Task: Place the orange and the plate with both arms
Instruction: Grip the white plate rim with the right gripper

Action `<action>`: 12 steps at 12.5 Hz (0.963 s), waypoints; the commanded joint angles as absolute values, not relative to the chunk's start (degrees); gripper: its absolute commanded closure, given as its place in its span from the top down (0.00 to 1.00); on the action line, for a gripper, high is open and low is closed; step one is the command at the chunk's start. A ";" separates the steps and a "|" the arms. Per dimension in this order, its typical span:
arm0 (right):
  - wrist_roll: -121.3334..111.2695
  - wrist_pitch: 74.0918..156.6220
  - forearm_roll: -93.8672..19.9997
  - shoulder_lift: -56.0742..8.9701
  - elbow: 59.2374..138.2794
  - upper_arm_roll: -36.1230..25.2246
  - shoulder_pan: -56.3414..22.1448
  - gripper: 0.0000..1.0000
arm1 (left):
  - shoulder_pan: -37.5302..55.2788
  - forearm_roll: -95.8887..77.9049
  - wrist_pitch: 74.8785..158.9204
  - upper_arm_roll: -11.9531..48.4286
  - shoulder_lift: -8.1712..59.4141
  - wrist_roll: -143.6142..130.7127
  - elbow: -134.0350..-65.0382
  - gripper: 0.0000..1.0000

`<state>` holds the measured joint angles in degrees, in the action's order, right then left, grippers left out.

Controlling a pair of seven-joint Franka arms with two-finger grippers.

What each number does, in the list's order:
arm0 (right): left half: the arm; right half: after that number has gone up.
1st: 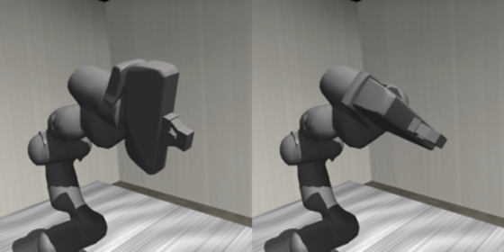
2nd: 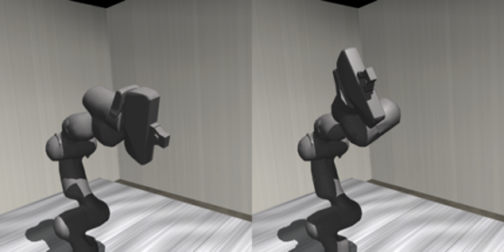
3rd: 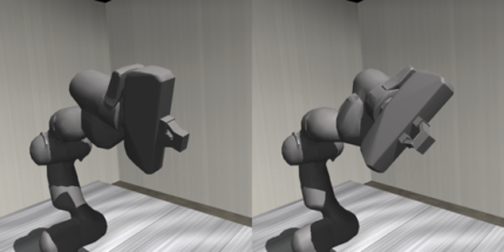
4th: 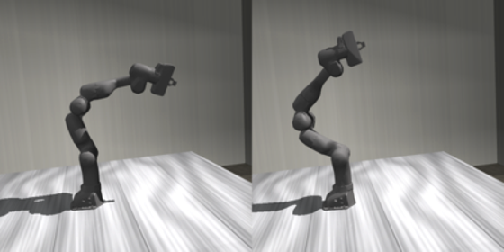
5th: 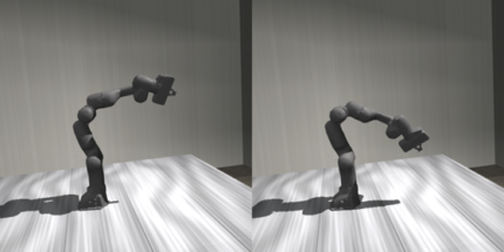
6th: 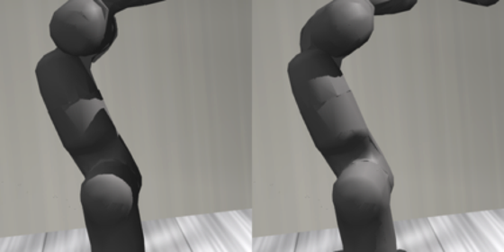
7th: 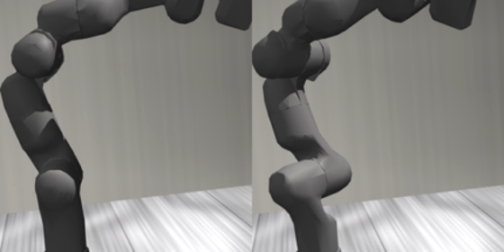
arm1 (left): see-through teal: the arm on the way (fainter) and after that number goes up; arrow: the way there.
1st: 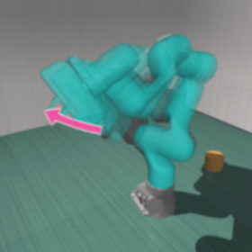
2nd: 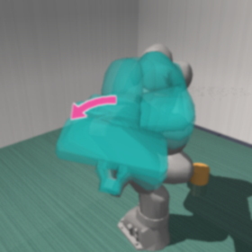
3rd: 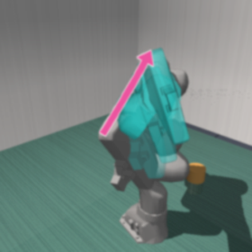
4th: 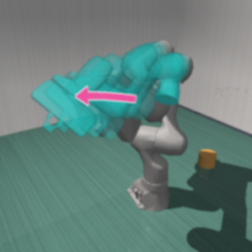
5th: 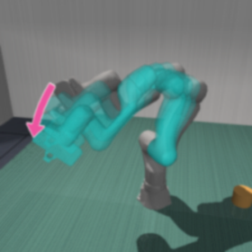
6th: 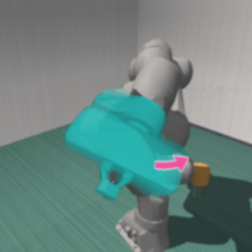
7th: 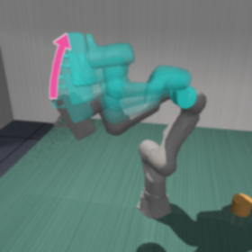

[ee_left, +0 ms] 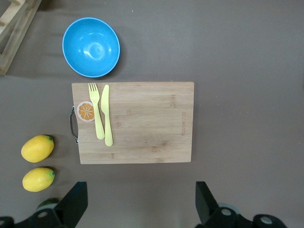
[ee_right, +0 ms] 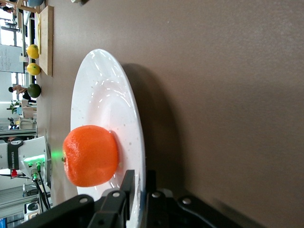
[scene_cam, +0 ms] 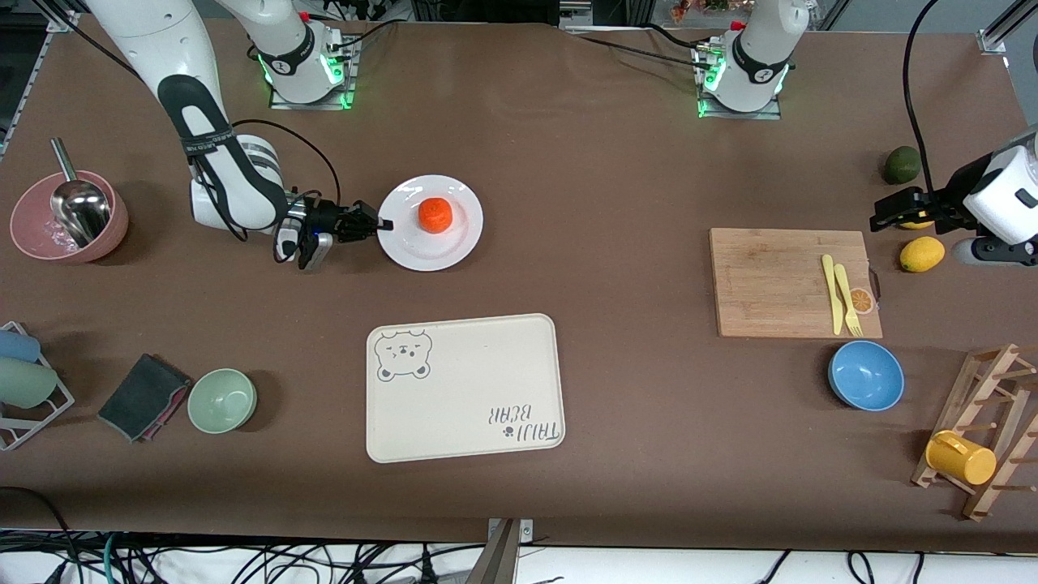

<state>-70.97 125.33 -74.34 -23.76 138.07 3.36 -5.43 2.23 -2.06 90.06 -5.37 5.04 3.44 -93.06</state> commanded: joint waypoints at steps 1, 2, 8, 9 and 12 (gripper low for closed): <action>-73.04 125.86 -75.94 -23.91 138.60 3.87 -5.19 0.12 | 2.29 -0.88 89.03 -5.45 5.45 4.57 -91.67 1.00; -73.04 125.86 -75.94 -23.91 138.60 3.87 -5.19 0.09 | 2.20 -0.88 89.03 -5.45 5.36 4.57 -91.76 1.00; -73.21 126.04 -76.02 -24.61 138.60 3.87 -5.10 0.00 | 2.29 -0.88 89.12 -5.45 5.45 4.39 -91.76 1.00; -73.21 126.04 -76.03 -24.61 138.52 3.87 -5.10 0.00 | 2.29 -0.88 89.03 -5.45 5.45 4.48 -91.76 1.00; -73.21 126.30 -76.55 -24.70 138.34 3.87 -5.10 0.00 | 2.29 -0.88 89.03 -5.45 5.45 4.39 -91.76 1.00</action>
